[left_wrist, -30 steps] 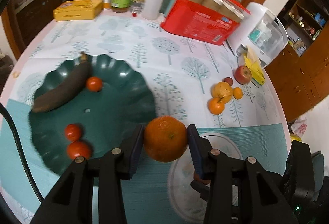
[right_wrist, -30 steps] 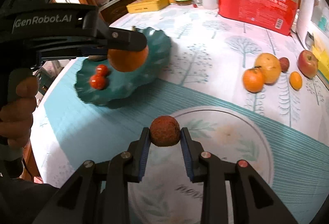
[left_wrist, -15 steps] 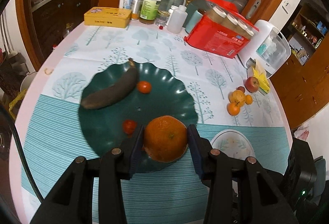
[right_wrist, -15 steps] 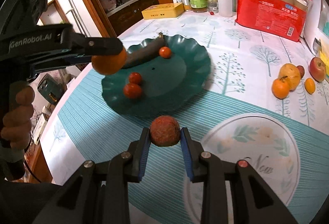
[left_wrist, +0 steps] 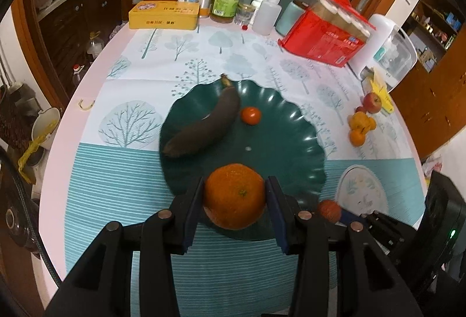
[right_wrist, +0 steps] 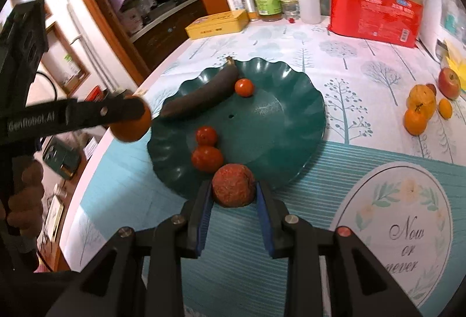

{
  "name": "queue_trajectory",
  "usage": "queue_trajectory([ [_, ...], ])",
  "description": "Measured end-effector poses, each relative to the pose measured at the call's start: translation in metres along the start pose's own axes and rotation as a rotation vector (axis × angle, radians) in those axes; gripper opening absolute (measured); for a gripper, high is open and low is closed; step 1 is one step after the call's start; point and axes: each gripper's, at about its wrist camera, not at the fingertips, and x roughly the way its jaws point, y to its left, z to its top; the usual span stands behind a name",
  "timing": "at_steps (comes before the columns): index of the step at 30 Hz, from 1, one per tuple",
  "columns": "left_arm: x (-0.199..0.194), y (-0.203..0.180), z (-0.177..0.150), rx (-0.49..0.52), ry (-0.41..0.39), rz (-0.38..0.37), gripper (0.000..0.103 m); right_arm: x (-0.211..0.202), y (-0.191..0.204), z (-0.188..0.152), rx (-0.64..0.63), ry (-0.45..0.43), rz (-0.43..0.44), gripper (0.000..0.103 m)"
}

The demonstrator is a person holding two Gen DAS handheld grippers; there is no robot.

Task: Organize fruits
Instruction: 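Carry the orange and lychee to the green plate and open both tools, then move both tools back toward the red apple and yellow orange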

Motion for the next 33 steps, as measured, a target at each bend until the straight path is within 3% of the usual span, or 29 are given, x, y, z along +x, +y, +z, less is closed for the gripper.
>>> queue_trajectory([
  [16,0.042,0.02,0.002,0.061,0.115,-0.048,0.042,0.024,0.0,0.0,0.147,-0.028,-0.082,0.03],
  [18,0.041,0.021,0.002,0.058,0.115,-0.048,0.044,0.025,-0.001,0.001,0.162,-0.035,-0.081,0.031],
  [20,0.039,0.023,0.002,0.05,0.105,-0.057,0.048,0.024,-0.002,0.002,0.179,-0.047,-0.085,0.039],
  [23,0.033,0.025,0.003,0.045,0.094,-0.059,0.055,0.02,-0.004,0.002,0.191,-0.062,-0.092,0.043],
  [33,0.009,0.028,-0.003,0.008,0.053,-0.026,0.066,0.007,-0.009,-0.003,0.21,-0.082,-0.088,0.045],
])
